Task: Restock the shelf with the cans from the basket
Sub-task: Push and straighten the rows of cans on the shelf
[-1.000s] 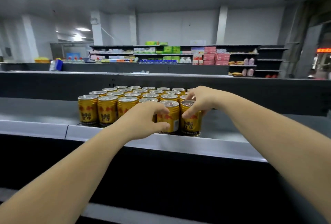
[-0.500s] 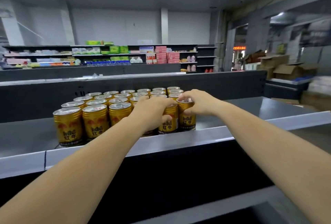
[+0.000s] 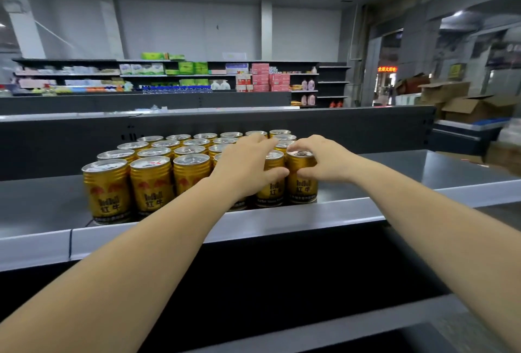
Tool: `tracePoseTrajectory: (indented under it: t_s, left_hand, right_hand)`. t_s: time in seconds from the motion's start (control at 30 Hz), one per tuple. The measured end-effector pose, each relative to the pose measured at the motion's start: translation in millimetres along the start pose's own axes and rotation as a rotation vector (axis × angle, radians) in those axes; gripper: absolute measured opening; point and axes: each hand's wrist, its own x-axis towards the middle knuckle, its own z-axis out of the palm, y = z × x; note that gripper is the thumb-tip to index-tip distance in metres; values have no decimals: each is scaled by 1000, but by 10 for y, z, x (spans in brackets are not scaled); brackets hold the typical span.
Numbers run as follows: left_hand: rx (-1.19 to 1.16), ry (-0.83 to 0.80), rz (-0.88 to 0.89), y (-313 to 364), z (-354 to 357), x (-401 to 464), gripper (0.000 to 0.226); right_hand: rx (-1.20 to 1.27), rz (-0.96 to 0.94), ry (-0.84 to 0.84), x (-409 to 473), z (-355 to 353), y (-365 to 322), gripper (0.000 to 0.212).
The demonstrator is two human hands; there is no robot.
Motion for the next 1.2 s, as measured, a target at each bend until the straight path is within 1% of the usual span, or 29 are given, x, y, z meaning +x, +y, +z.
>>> tracePoseTrajectory:
  t_s: [0.07,0.13,0.23,0.3,0.37,0.43,0.5,0.57,0.6,0.67,0.8,0.9,1.0,1.07,1.1,1.17,1.2]
  left_hand:
    - [-11,83,-46,-186,-169,-75,59]
    - [51,116,-148,-521,-410,-184,53]
    - [122,64,-340,-1125,-755,-421,46]
    - [89,32,-464,-1482,-884,-617,43]
    - [-49,66,-607,-1707,-911,-790,47]
    - [-258,125,-798,-1825,-860,-896,57]
    - [-587,148,-1013,-1875,-768,-950,70]
    - [-977,154,-1144,-1886,-659,-978,78]
    - [-1120,157,-1164,-1879,-619,-988,78]
    - [-1233,184,-1169,-1859,-553,-986,73]
    - [-1229,261,-1173,-1900,-466,-955,69]
    - [-1230,266,-1168,-1920,-442,-944,71]
    - [-1223,237,-1151,-1936,-426,-953,74]
    - [-1257,220,-1149,-2018,-446,-965,79]
    - [-1294,212,-1159,-2074,-470,-958,86]
    - [-1356,255,-1206,-2194,-509,-898,98]
    - [-1366,279,-1227,-2245,-513,-851,99]
  right_hand:
    - [-19,-27,21,18,-9,-66,64]
    - [-119,-92,37,80,-1,-204,70]
    - [-191,-206,40,213,55,-523,73]
    - [-208,-310,7,327,153,-794,73]
    - [-210,-399,-51,437,307,-1071,73]
    - [-223,-454,-98,536,460,-1279,74]
    - [-256,-471,-128,619,575,-1399,74]
    - [-265,-461,-123,661,635,-1431,72]
    - [-261,-454,-111,671,652,-1427,71]
    - [-250,-447,-95,670,677,-1410,71]
    - [-242,-438,-105,681,682,-1422,72]
    - [-219,-429,-117,685,678,-1429,72]
    - [-206,-420,-123,677,678,-1432,71]
    - [-195,-419,-124,677,669,-1440,72]
    - [-191,-421,-126,678,662,-1441,72]
    - [-187,-428,-132,678,648,-1432,73]
    - [-185,-427,-133,678,643,-1424,74]
